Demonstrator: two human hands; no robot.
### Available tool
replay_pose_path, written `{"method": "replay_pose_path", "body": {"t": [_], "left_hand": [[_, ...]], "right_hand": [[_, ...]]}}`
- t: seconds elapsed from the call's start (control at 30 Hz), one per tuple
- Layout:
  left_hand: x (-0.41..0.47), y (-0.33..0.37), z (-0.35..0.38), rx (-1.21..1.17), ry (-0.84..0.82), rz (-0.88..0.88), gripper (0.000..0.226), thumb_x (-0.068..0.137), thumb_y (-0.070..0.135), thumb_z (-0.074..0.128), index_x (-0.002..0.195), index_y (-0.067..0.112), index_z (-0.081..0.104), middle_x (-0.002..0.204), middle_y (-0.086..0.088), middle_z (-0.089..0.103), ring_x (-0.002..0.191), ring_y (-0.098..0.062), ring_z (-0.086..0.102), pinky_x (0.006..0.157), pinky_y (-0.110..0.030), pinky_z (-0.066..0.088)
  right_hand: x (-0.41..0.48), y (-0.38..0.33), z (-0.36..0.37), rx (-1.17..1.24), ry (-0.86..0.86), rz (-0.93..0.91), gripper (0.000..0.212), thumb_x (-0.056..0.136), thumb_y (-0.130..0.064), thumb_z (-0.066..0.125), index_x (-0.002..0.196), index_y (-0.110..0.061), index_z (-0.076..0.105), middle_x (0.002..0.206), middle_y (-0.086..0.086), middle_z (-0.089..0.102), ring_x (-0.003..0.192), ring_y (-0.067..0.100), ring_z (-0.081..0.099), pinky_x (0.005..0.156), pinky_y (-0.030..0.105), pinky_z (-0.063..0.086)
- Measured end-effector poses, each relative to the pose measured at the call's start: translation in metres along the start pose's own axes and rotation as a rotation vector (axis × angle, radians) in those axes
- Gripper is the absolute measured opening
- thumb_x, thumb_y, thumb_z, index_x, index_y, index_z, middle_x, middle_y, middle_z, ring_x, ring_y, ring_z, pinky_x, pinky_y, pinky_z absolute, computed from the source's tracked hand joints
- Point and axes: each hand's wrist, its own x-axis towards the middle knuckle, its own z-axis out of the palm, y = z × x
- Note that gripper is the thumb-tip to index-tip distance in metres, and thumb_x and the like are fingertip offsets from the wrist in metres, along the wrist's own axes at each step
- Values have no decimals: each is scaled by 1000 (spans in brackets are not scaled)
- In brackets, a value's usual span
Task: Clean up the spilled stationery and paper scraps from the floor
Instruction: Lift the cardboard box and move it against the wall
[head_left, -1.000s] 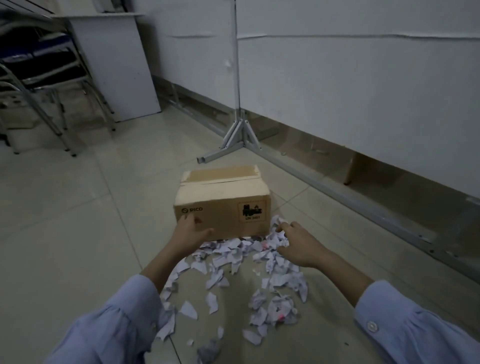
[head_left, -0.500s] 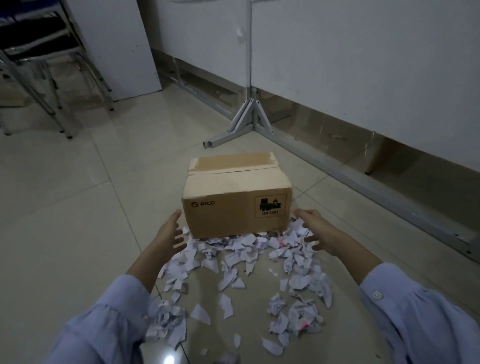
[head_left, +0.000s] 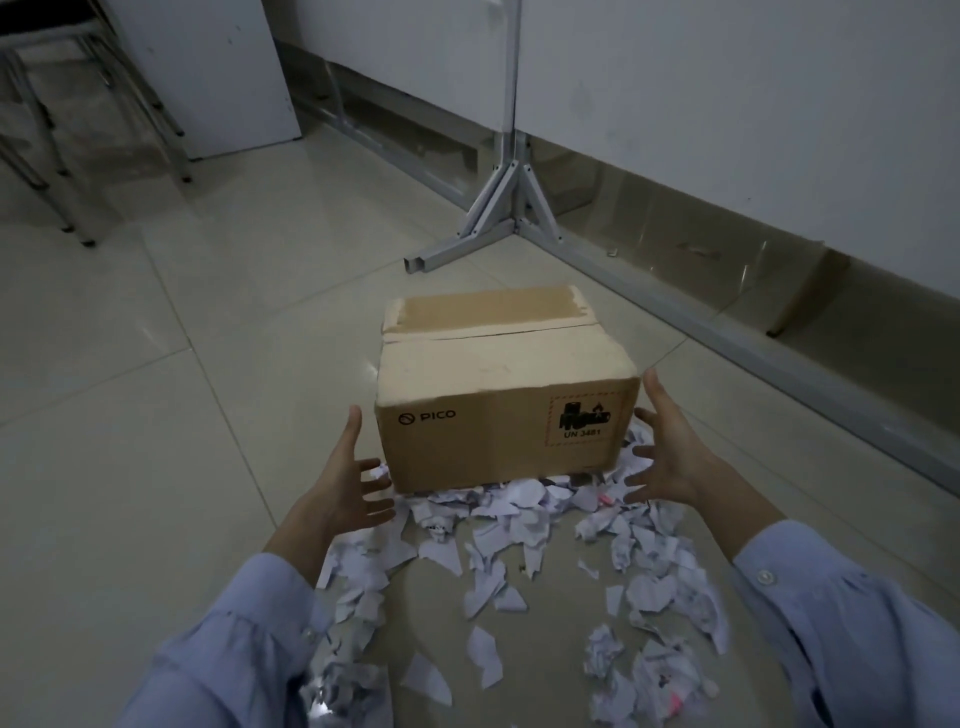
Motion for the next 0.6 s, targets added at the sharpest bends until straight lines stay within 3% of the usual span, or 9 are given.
{"method": "replay_pose_path", "body": {"t": [0.13,0.23,0.3,0.4,0.5,0.6], "left_hand": [[1,6,-5,29,-50,2,126,40,93,53,137,14,42,124,-16,55,112,-38,53,99,-51,44],[2,11,-6,58,-94,13,130,28,93,55,134,18,43,125,-17,54,115,-38,52,103,-52,40],[0,13,-3,89,-122,23,121,31,92,54,129,20,44,124,-16,55,115,-37,52,104,-52,38],[-5,17,3,99,-146,13,111,40,91,52,125,20,47,122,-17,56,112,-37,54,99,-52,42],[-9,26,4,52,-182,1,112,41,88,58,128,18,46,125,-19,51,112,-38,53,94,-51,47],[-16,35,5,2,-234,-15,111,42,81,68,130,18,45,127,-22,46,115,-40,50,95,-52,47]], "right_hand": [[9,0,21,73,-8,-6,95,72,-84,39,149,-30,26,157,11,22,140,47,21,105,72,22],[4,1,35,116,11,-2,93,76,-82,39,149,-26,29,157,11,24,139,45,25,106,72,20],[0,2,40,147,29,-15,86,81,-78,37,146,-23,34,154,12,29,139,43,26,109,69,18],[-1,2,42,188,9,-28,65,87,-71,34,129,-22,46,133,13,47,132,37,35,107,60,25],[-8,-3,47,247,5,-26,54,91,-64,35,91,-13,53,88,6,48,96,32,46,106,62,25],[-11,-8,45,270,39,-34,46,93,-59,39,79,-16,49,85,7,46,76,27,43,108,62,25]]}}
